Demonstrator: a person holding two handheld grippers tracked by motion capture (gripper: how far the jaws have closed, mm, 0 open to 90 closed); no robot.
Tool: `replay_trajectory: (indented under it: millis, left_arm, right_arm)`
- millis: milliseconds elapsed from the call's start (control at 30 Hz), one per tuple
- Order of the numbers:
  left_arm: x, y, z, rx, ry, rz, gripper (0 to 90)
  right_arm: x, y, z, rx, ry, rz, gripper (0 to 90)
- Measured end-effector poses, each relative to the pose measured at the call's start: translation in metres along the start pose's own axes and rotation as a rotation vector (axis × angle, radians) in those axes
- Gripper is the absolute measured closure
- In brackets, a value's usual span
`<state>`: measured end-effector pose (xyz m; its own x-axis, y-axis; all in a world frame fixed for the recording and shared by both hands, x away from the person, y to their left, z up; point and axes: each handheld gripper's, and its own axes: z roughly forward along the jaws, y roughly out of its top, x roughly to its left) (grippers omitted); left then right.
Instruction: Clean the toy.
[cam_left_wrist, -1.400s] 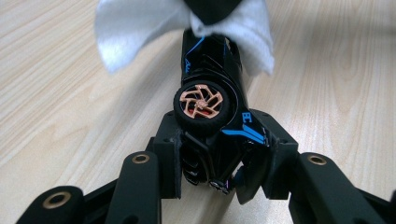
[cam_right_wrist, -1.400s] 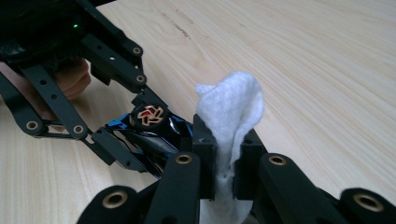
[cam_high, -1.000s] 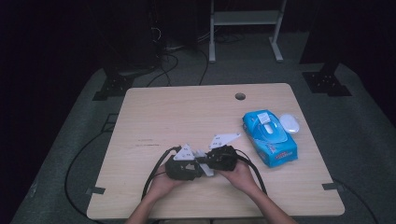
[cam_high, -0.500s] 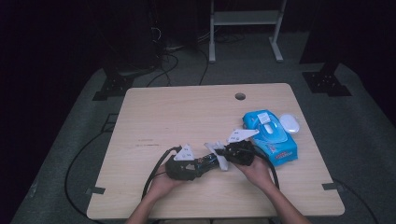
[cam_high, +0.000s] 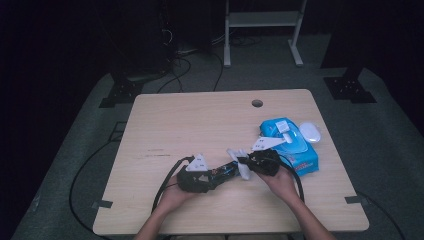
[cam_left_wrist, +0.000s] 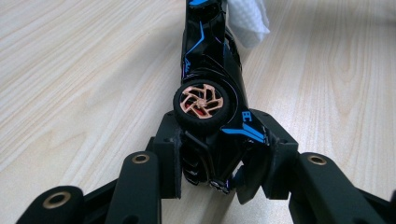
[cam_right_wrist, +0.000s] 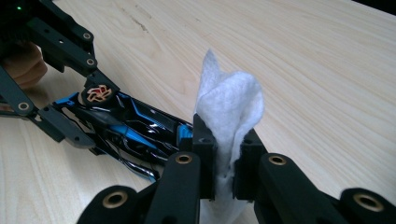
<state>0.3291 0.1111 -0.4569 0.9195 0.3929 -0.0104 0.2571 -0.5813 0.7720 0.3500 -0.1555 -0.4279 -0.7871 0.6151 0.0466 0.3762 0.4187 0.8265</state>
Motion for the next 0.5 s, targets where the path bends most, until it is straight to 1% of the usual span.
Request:
replay_trajectory:
  millis: [33, 167, 300, 367, 433, 500]
  left_arm:
    - [0.0005, 0.0004, 0.0000, 0.003, 0.001, 0.005, 58.3]
    - [0.0017, 0.0002, 0.0001, 0.002, -0.004, -0.005, 58.2]
    - [0.0024, 0.0008, -0.0009, 0.009, -0.003, -0.006, 57.8]
    - [0.0034, -0.0001, -0.0014, -0.001, -0.010, -0.037, 56.1]
    - [0.0049, -0.0011, -0.0029, -0.003, -0.005, -0.050, 55.5]
    - [0.0067, -0.0016, -0.0053, -0.004, -0.001, -0.049, 56.4]
  right_arm:
    - [-0.0013, -0.0018, -0.0010, -0.008, 0.008, 0.015, 82.1]
    - [0.0005, -0.0019, -0.0019, -0.005, -0.006, 0.003, 82.1]
    - [-0.0002, -0.0029, -0.0025, -0.008, 0.000, 0.014, 82.2]
    - [-0.0001, -0.0034, -0.0028, -0.009, 0.000, 0.016, 82.2]
    - [-0.0007, -0.0042, -0.0029, -0.014, 0.004, 0.020, 82.2]
    - [-0.0006, -0.0044, -0.0030, -0.015, 0.002, 0.019, 82.2]
